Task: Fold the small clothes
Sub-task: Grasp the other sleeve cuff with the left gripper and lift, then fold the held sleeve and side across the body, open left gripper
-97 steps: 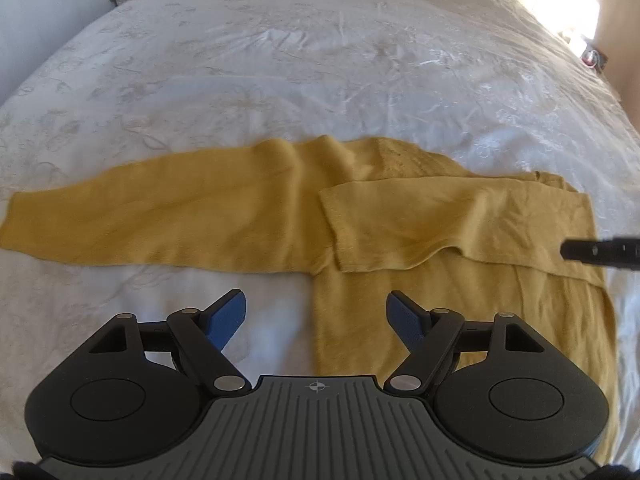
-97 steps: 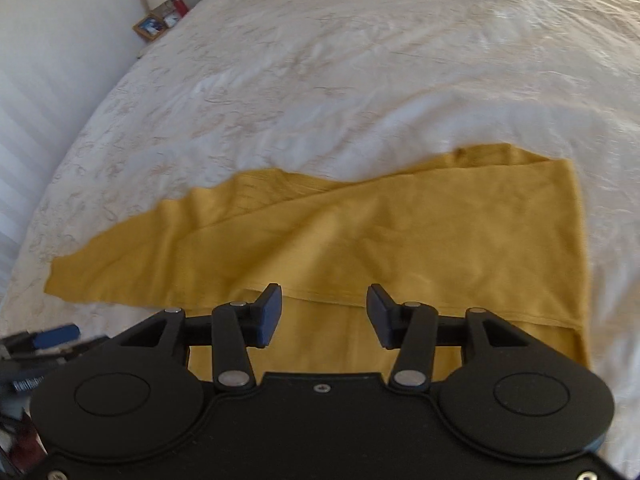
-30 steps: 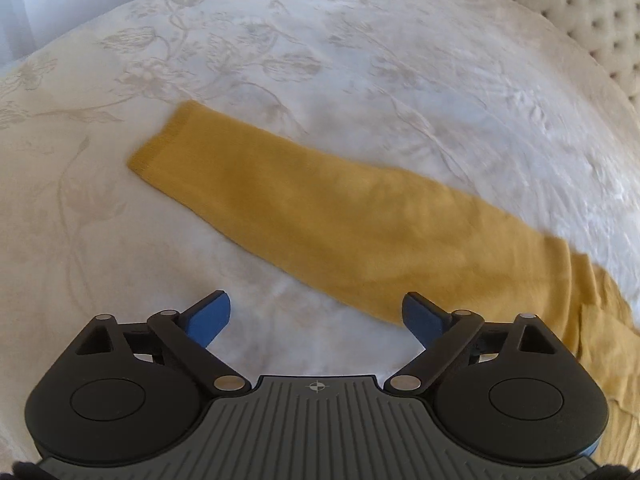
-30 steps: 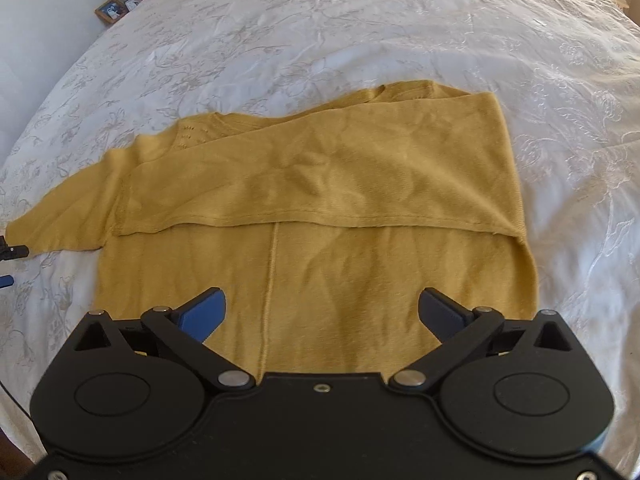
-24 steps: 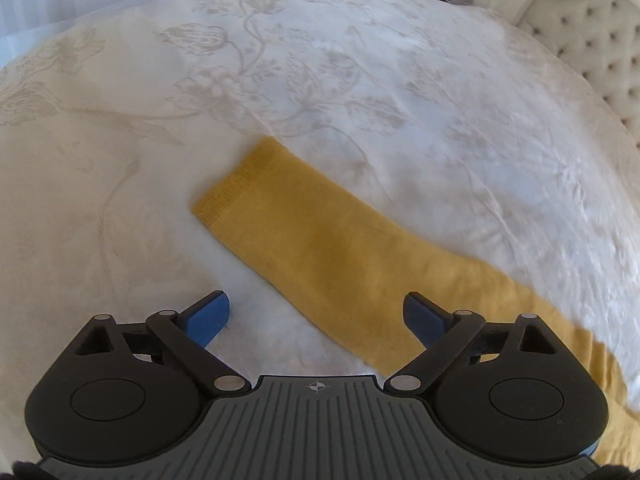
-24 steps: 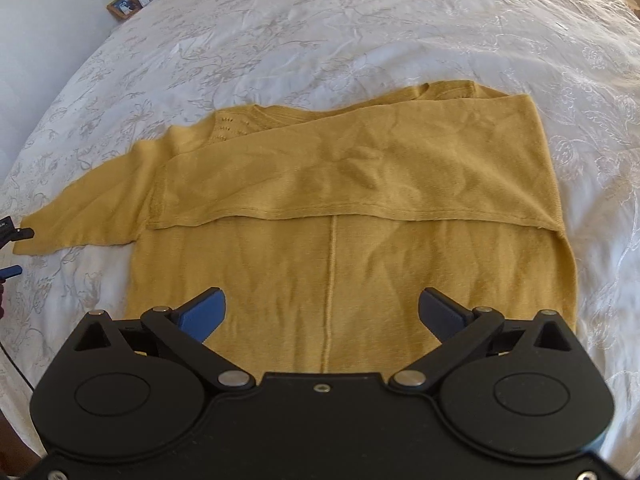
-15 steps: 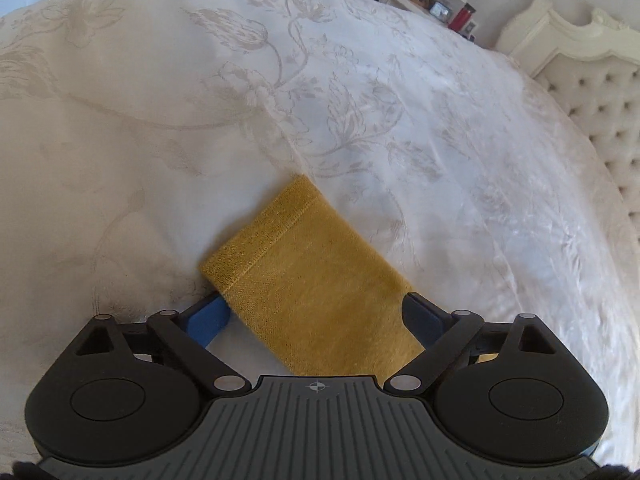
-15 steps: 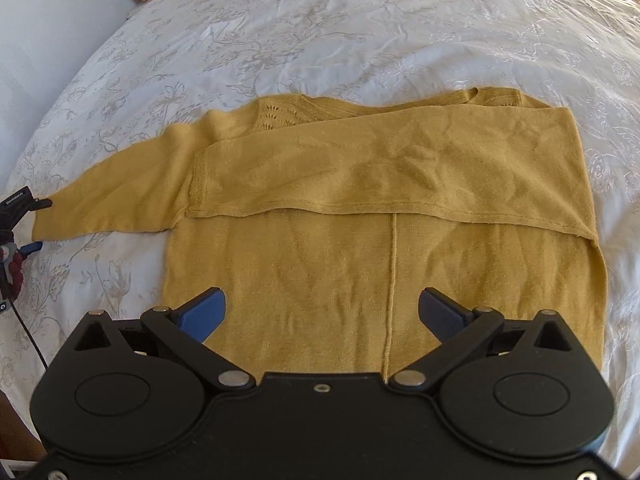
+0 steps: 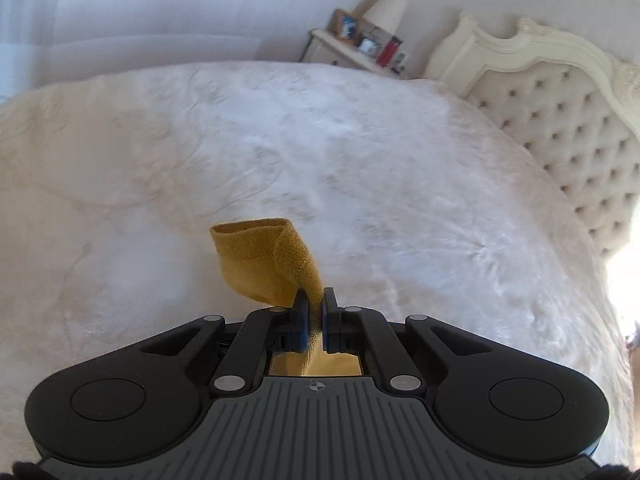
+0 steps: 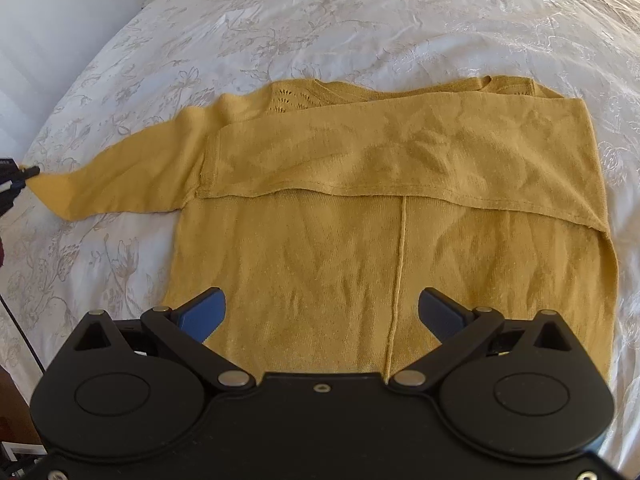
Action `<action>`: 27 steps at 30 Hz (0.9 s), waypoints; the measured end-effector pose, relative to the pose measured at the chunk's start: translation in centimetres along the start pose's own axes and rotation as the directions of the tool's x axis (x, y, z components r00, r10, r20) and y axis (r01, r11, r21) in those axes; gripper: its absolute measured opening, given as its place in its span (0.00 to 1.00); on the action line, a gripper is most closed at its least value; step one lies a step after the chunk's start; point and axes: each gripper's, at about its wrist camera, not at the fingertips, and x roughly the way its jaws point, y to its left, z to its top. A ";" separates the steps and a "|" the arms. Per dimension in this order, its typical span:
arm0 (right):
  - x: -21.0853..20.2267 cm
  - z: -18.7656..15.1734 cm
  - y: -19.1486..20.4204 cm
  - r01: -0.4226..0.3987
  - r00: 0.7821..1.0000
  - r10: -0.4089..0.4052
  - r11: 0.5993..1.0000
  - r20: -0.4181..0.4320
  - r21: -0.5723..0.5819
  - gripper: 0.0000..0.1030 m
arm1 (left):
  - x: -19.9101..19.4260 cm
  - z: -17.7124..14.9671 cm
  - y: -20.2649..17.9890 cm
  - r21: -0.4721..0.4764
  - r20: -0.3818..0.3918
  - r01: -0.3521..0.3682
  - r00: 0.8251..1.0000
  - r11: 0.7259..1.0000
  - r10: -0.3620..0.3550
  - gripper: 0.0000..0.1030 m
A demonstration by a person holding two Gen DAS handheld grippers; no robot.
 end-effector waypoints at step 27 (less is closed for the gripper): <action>-6.4 -1.7 -15.4 -0.064 0.992 0.048 0.989 0.117 0.137 0.99 | 1.3 -25.1 -37.8 0.430 -0.390 0.513 0.848 0.743 -0.360 0.35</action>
